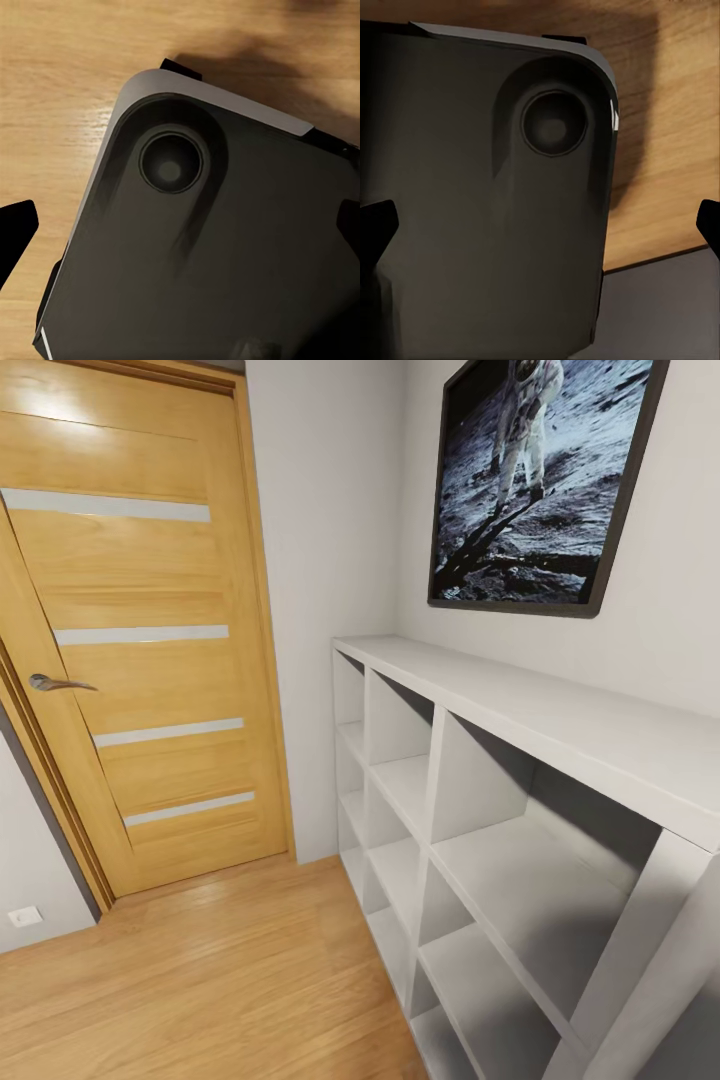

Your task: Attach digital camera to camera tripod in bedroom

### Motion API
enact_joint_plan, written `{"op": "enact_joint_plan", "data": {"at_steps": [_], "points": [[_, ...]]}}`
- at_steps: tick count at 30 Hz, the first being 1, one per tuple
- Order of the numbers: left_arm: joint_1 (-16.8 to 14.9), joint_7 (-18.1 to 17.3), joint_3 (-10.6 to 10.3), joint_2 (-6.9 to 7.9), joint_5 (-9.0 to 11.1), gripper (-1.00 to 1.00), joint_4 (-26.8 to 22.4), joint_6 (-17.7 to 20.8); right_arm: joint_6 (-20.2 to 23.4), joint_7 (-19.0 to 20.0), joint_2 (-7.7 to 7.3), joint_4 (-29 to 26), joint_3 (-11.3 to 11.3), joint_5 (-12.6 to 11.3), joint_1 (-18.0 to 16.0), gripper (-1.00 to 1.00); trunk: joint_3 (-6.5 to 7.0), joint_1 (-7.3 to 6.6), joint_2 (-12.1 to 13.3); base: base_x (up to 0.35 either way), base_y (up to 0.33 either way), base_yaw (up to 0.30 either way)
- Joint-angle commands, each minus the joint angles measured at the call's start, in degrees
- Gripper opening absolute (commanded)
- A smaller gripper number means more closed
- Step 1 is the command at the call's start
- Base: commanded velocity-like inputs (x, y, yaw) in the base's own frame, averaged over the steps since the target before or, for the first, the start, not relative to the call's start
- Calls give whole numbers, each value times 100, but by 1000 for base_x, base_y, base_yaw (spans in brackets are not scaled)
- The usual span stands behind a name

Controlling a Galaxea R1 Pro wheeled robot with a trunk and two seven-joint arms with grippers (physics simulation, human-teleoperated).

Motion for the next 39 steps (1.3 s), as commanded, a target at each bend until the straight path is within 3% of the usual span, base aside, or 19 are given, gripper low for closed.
{"op": "enact_joint_plan", "data": {"at_steps": [1, 39], "points": [[1, 1, 2, 0, 21, 100, -6, -8, -11, -2, 8, -5, -9, 33, 1, 100, -4, 0, -2, 0, 0, 0], [-2, 44, -39, 3, 25, 100, -144, 13, 49, 34, -16, -24, 40, 114, -1, 100, -4, 0, -2, 0, 0, 0]]}}
